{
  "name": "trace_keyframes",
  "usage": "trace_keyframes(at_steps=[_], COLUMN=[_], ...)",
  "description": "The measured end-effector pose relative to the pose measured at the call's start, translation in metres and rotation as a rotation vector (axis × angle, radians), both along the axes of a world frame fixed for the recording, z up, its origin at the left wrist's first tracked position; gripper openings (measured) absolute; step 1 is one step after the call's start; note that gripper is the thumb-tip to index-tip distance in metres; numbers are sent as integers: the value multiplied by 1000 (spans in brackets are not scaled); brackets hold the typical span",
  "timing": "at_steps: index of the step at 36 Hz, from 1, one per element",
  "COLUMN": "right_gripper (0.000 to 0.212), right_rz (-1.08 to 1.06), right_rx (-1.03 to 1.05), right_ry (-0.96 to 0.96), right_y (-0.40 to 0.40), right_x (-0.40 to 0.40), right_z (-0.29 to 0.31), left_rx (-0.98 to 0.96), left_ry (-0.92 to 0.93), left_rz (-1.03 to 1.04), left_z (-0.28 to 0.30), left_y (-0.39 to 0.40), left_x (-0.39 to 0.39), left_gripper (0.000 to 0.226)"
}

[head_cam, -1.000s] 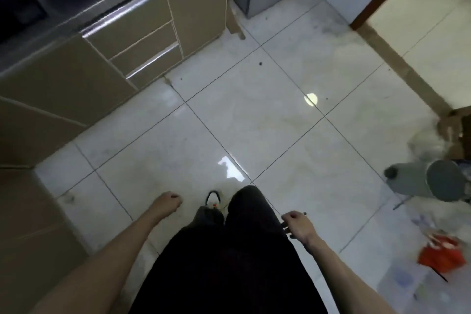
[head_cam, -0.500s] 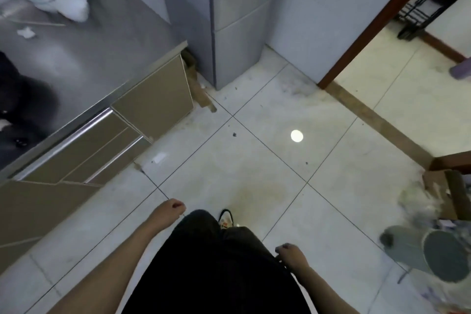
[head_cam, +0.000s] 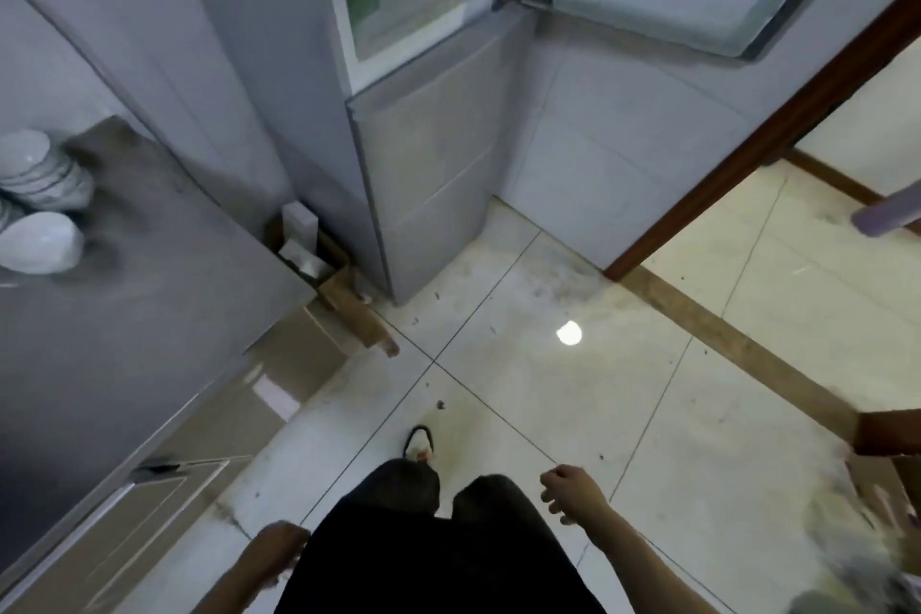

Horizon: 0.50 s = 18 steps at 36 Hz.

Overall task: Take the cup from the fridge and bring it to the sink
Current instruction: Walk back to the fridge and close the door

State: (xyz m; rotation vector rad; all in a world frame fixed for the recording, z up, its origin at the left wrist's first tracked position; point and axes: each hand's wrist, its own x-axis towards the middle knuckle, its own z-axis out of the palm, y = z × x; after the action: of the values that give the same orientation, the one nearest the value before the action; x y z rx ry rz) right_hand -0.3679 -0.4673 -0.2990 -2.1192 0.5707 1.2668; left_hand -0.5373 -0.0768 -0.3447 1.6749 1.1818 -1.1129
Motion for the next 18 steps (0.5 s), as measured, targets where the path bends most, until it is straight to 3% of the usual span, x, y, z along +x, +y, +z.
trace_keyframes(at_steps=[6,13,18], right_gripper=[20,30,17], right_rz=[-97,-27,-213], right_rx=[-83,-79,18], right_ry=[-79,137,27], right_y=[-15,-25,-25], right_x=[69,186,316], right_z=[1,-7,18], left_rx=[-18,18,146], left_ry=[-185,-479,-644], left_rz=[-85,-195,-389], left_z=[48,88,124], left_y=[1,-23,-58], left_x=[195,406,545], left_gripper=[14,17,31])
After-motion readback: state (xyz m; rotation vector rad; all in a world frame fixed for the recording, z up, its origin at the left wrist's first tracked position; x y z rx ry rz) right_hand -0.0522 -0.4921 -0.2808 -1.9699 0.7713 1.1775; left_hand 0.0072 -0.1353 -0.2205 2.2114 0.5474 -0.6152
